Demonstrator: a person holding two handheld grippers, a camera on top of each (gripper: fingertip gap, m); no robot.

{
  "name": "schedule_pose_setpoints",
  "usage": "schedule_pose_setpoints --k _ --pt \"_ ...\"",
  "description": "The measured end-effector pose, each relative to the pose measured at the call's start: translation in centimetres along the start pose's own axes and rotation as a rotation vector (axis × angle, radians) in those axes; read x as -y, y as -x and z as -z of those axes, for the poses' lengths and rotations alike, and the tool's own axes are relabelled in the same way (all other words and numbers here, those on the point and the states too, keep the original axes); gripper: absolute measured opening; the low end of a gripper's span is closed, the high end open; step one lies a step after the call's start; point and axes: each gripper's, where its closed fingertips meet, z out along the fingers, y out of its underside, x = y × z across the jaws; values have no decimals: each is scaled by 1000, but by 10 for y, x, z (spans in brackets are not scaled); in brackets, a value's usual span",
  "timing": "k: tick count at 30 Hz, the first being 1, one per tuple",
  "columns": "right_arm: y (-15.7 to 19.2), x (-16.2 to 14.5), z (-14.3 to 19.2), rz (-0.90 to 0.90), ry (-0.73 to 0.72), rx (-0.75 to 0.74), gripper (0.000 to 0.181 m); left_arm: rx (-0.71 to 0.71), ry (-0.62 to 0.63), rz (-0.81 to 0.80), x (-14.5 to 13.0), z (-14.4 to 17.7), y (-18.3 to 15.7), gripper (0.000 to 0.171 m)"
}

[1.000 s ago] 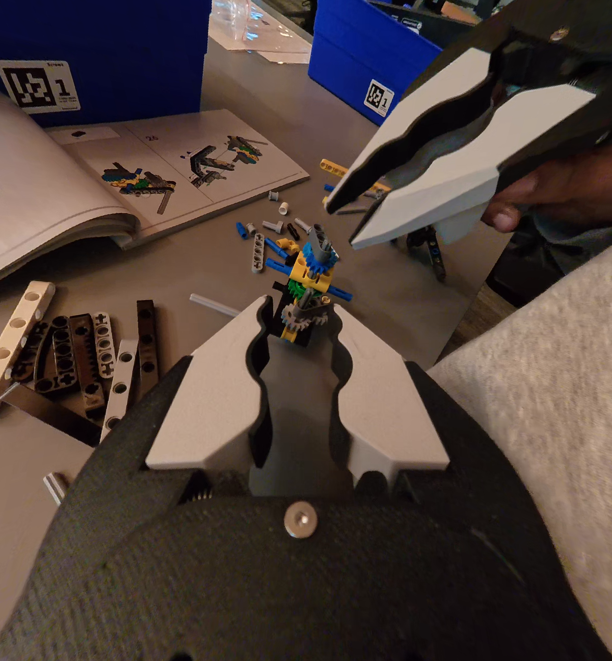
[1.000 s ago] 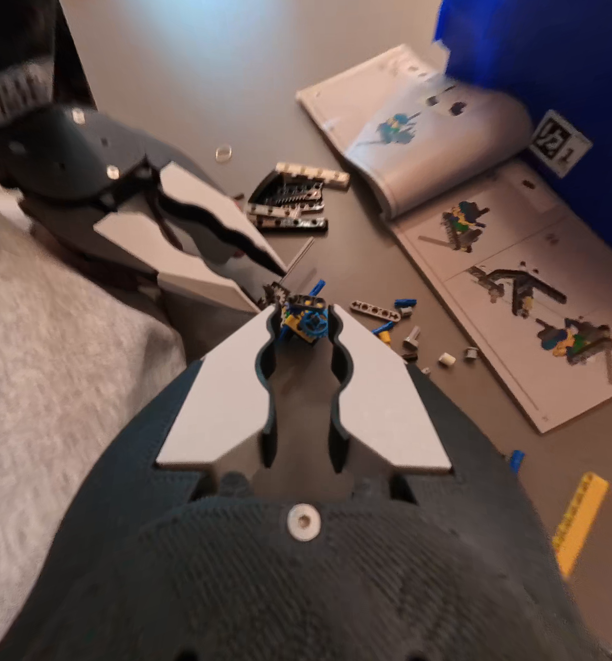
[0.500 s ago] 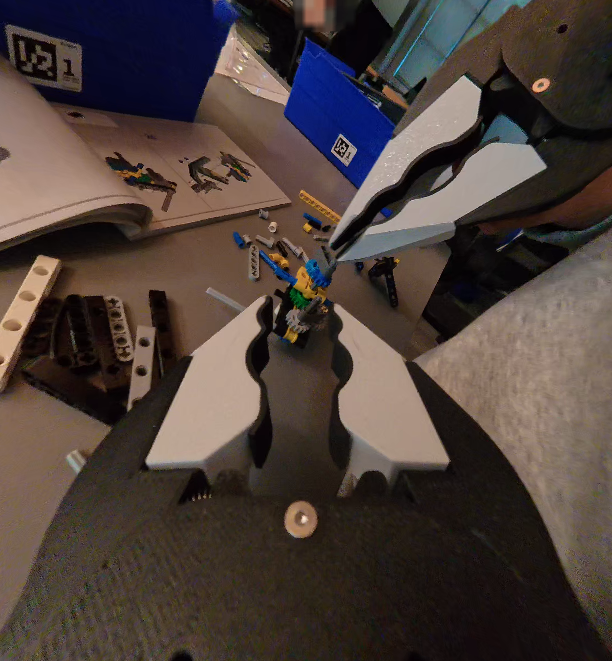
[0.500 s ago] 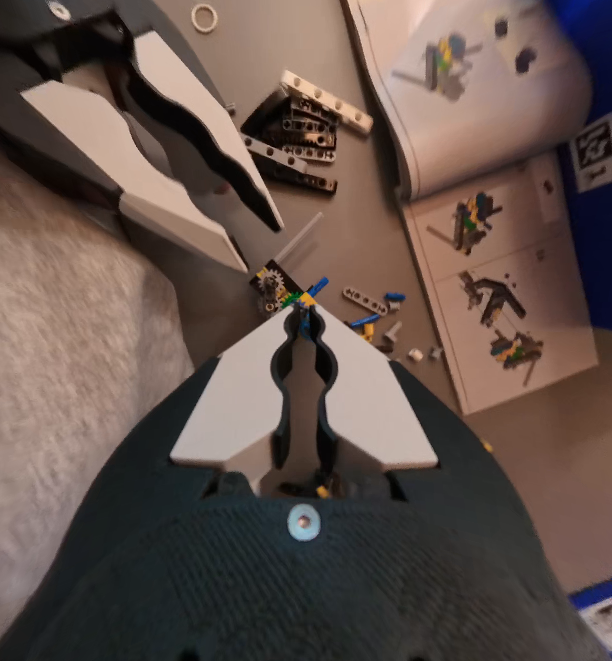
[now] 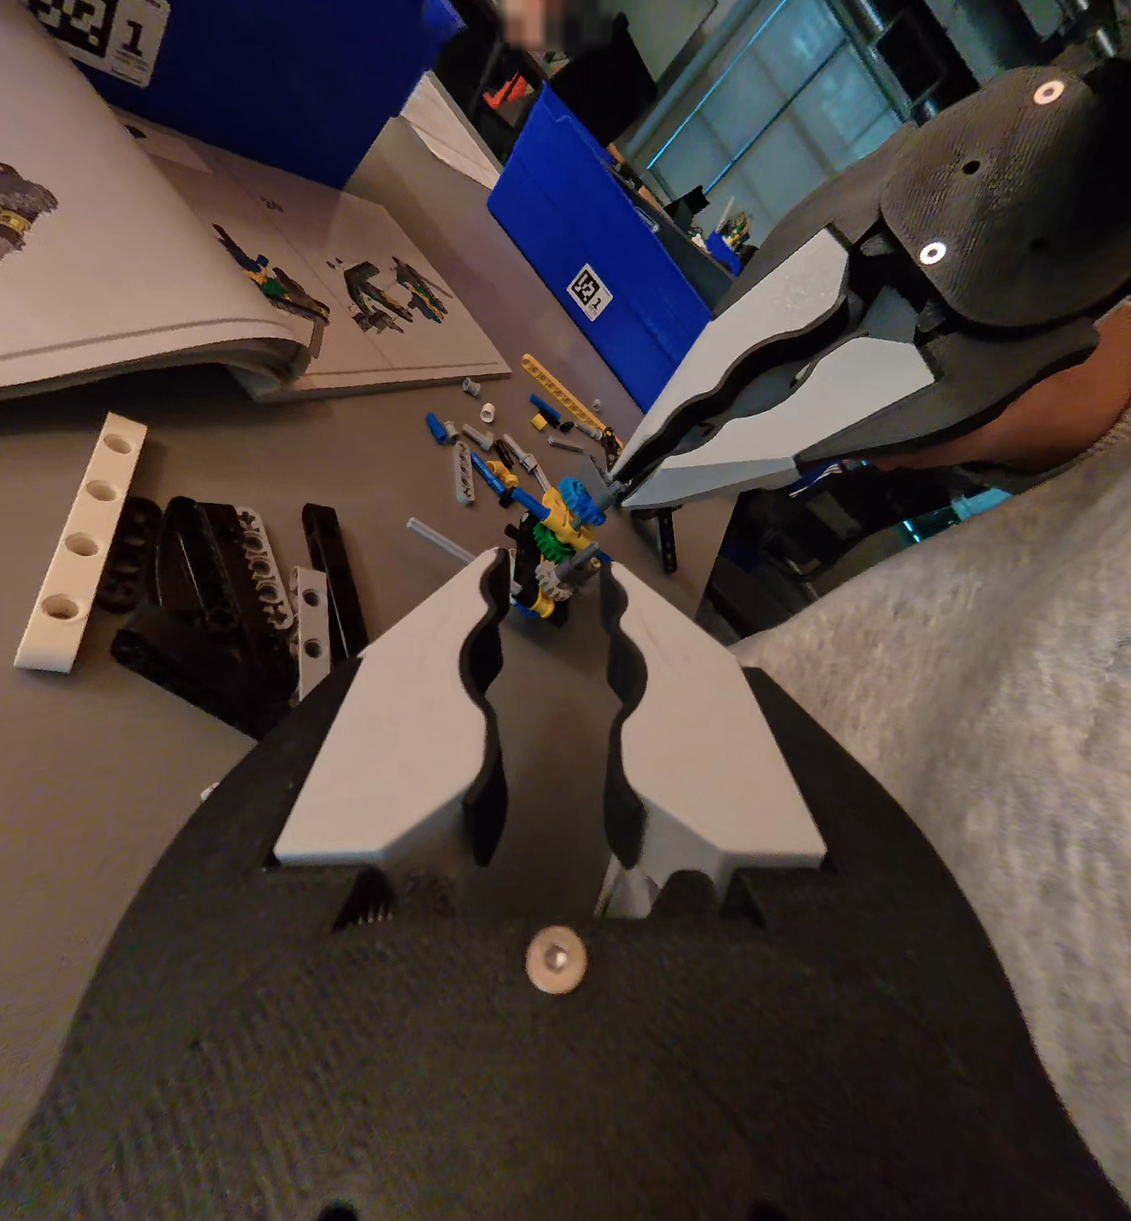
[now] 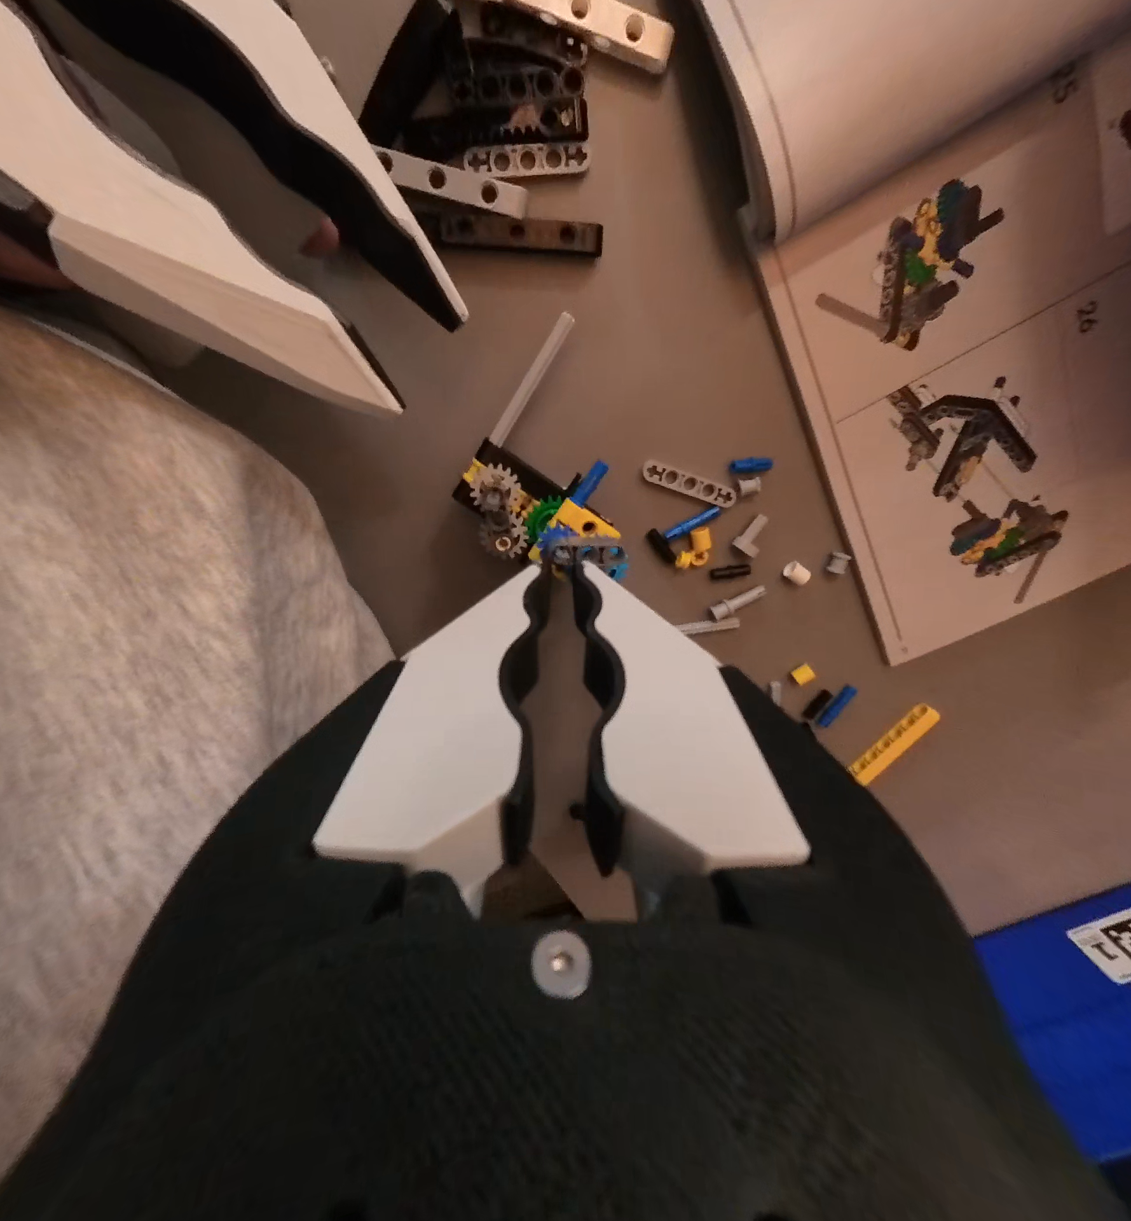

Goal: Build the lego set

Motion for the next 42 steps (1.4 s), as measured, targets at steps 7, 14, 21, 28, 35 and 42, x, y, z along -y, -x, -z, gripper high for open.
schedule_pose_setpoints --k 7,14,21,28,35,42 --pt "-2 0 0 27 40 -3 9 -4 8 14 -1 -1 1 24" --pt "-4 2 0 56 62 -2 10 -8 7 30 0 -1 2 23" --pt "-1 5 4 112 66 6 10 -12 5 38 0 0 2 23" --pt "1 2 -1 137 101 22 7 -13 4 43 1 0 2 22" --pt "1 3 -1 116 94 33 7 -12 4 44 1 0 2 22" --pt "1 5 -2 112 91 25 6 -11 4 44 1 0 3 22"
